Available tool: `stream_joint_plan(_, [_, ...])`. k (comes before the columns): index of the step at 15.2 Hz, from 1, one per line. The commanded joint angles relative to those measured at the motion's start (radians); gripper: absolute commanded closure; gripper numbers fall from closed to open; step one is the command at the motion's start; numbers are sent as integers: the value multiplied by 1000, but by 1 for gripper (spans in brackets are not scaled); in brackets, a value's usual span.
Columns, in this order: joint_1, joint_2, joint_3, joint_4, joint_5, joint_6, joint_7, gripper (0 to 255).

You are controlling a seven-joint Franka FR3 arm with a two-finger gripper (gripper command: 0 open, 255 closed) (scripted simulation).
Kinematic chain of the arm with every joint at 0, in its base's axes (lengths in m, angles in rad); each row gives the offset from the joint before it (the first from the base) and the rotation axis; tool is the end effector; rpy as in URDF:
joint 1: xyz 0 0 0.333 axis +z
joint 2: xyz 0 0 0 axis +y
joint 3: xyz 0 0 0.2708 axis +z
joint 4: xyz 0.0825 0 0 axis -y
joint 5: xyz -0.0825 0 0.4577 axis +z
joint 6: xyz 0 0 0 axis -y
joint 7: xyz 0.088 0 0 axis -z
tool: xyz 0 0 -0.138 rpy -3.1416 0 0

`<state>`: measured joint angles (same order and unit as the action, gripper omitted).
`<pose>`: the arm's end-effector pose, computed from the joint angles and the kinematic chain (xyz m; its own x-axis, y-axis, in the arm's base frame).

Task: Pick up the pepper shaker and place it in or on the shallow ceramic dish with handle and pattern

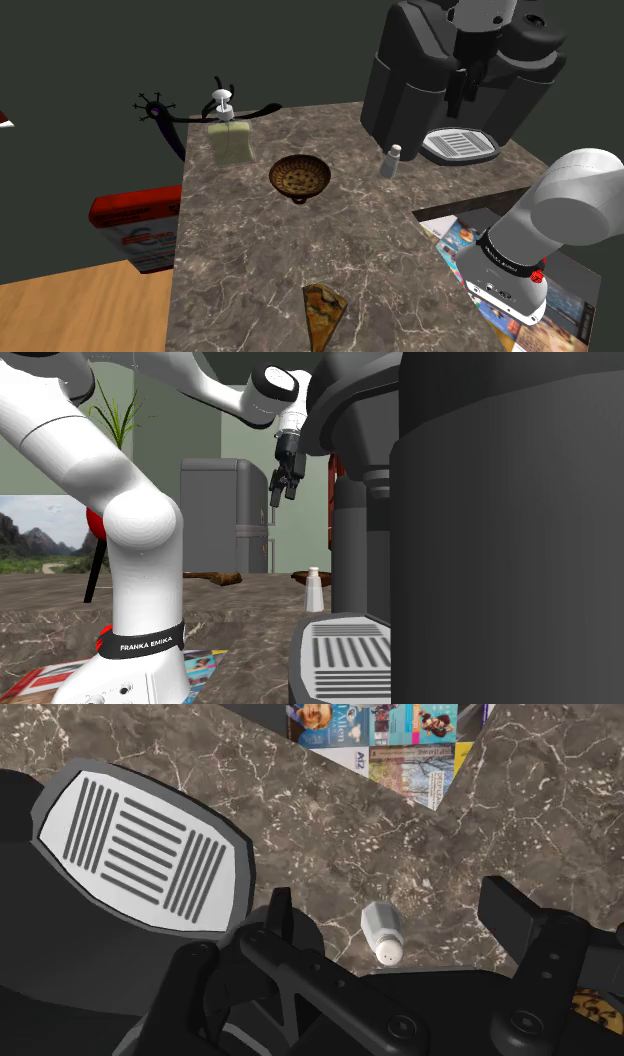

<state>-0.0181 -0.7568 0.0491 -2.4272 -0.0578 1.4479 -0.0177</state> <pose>0.3932 0.0030 0.4693 0.9748 0.0203 -0.2223 0.0406 -0.9954 0.0872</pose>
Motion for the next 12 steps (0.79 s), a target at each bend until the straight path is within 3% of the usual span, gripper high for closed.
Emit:
stream_joint_plan(1, [0, 0, 0, 0, 0, 0, 0, 0])
stream_joint_plan(12, [36, 118, 25, -265, 0, 575, 0, 0])
